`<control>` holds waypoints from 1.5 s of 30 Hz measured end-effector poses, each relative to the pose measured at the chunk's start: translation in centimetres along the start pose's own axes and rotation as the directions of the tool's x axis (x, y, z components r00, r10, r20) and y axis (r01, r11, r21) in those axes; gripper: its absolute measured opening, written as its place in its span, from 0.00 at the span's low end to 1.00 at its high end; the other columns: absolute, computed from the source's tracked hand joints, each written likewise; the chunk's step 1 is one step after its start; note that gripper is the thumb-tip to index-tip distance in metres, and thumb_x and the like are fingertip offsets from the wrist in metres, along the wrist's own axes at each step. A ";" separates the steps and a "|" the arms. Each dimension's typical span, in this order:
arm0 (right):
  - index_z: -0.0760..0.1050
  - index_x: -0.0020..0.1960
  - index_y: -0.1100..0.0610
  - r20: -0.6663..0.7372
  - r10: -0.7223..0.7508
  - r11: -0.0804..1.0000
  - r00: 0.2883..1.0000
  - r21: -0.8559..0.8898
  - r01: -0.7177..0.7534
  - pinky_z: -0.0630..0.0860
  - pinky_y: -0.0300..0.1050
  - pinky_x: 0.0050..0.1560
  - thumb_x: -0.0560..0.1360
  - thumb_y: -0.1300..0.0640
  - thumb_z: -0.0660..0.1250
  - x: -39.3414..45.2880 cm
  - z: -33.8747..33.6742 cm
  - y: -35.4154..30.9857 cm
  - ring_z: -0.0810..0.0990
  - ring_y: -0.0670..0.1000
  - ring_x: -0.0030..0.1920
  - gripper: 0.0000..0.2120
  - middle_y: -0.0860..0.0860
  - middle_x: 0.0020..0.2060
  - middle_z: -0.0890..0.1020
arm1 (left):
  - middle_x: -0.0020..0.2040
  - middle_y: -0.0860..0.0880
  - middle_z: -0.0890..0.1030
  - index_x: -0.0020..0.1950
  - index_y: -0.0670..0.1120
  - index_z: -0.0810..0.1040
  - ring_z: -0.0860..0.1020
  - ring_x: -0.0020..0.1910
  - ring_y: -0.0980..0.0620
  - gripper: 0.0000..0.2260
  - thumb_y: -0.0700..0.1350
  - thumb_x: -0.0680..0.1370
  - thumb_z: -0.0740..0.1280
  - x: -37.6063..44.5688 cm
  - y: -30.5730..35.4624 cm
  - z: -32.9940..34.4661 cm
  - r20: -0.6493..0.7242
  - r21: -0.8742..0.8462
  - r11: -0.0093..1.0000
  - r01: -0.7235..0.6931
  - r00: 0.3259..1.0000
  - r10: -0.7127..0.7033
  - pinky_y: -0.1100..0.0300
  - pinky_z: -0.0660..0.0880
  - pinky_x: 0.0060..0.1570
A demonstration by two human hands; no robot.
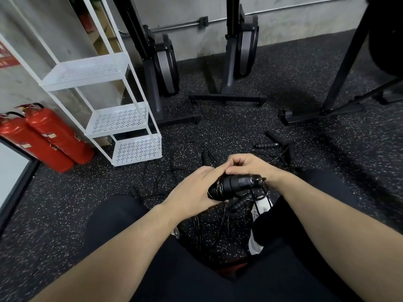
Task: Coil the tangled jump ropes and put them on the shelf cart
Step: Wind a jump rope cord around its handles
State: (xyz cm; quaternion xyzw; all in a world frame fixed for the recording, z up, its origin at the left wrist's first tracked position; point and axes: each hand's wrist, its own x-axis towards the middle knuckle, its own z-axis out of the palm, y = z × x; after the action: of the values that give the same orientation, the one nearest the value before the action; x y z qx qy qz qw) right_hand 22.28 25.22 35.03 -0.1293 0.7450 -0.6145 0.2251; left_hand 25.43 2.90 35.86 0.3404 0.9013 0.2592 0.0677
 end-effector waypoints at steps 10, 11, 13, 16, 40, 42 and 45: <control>0.77 0.49 0.49 -0.295 0.000 0.961 0.956 -0.263 -0.081 0.76 0.49 0.35 0.80 0.48 0.69 0.6 -0.1 1.3 0.72 0.50 0.30 0.05 0.41 0.27 0.74 | 0.62 0.60 0.75 0.70 0.58 0.67 0.75 0.62 0.58 0.32 0.55 0.71 0.80 -0.7 -1.0 -1.1 -0.301 -0.351 0.871 0.345 0.839 -0.454 0.60 0.71 0.63; 0.77 0.51 0.47 -0.282 0.021 0.952 0.959 -0.288 -0.106 0.77 0.48 0.36 0.80 0.48 0.69 0.6 0.0 1.5 0.73 0.50 0.30 0.03 0.40 0.27 0.76 | 0.61 0.58 0.77 0.70 0.55 0.67 0.76 0.60 0.56 0.32 0.56 0.72 0.79 -0.7 -1.1 -1.1 -0.322 -0.355 0.853 0.383 0.806 -0.496 0.59 0.72 0.60; 0.78 0.55 0.42 -0.240 0.101 0.948 0.966 -0.272 -0.167 0.77 0.45 0.38 0.81 0.50 0.68 0.5 0.1 1.5 0.77 0.50 0.30 0.04 0.43 0.28 0.78 | 0.62 0.55 0.79 0.70 0.52 0.68 0.78 0.58 0.53 0.32 0.57 0.72 0.78 -0.5 -1.6 -1.2 -0.377 -0.365 0.812 0.455 0.726 -0.576 0.55 0.76 0.58; 0.78 0.54 0.38 -0.217 0.166 0.956 0.962 -0.205 -0.211 0.76 0.42 0.40 0.81 0.52 0.68 0.6 0.0 1.1 0.79 0.48 0.31 0.08 0.49 0.30 0.82 | 0.60 0.53 0.81 0.68 0.52 0.68 0.80 0.56 0.50 0.30 0.57 0.73 0.78 -0.5 -2.3 -1.1 -0.391 -0.369 0.789 0.491 0.688 -0.611 0.50 0.78 0.58; 0.77 0.60 0.45 0.011 -0.302 0.343 0.953 -0.932 0.120 0.77 0.48 0.43 0.83 0.38 0.50 -0.8 3.6 -2.9 0.83 0.51 0.47 0.20 0.44 0.49 0.84 | 0.53 0.57 0.82 0.71 0.56 0.63 0.83 0.47 0.52 0.42 0.71 0.65 0.75 0.4 -4.3 0.4 0.030 -0.173 0.692 0.701 0.706 -0.708 0.52 0.79 0.53; 0.77 0.57 0.46 0.046 -0.321 0.341 0.946 -0.926 0.160 0.77 0.48 0.42 0.82 0.37 0.47 -0.7 3.9 -2.7 0.83 0.50 0.46 0.22 0.43 0.48 0.84 | 0.59 0.57 0.82 0.77 0.62 0.58 0.83 0.51 0.52 0.45 0.76 0.66 0.70 0.5 -3.2 0.6 0.086 -0.055 0.748 0.661 0.750 -0.656 0.55 0.78 0.53; 0.78 0.54 0.47 0.018 -0.356 0.373 0.934 -0.914 0.160 0.76 0.46 0.42 0.82 0.38 0.49 -0.6 3.7 -2.6 0.82 0.48 0.46 0.22 0.43 0.45 0.83 | 0.58 0.58 0.82 0.74 0.64 0.64 0.82 0.53 0.51 0.36 0.77 0.70 0.65 0.9 -2.2 0.8 0.049 0.069 0.799 0.597 0.798 -0.601 0.55 0.77 0.49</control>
State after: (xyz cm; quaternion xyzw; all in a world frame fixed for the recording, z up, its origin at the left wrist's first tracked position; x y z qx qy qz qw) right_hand 24.39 21.79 37.15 -0.2883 0.9441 -0.1525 -0.0485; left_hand 23.73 2.43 34.15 0.0483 0.9660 0.1902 0.1684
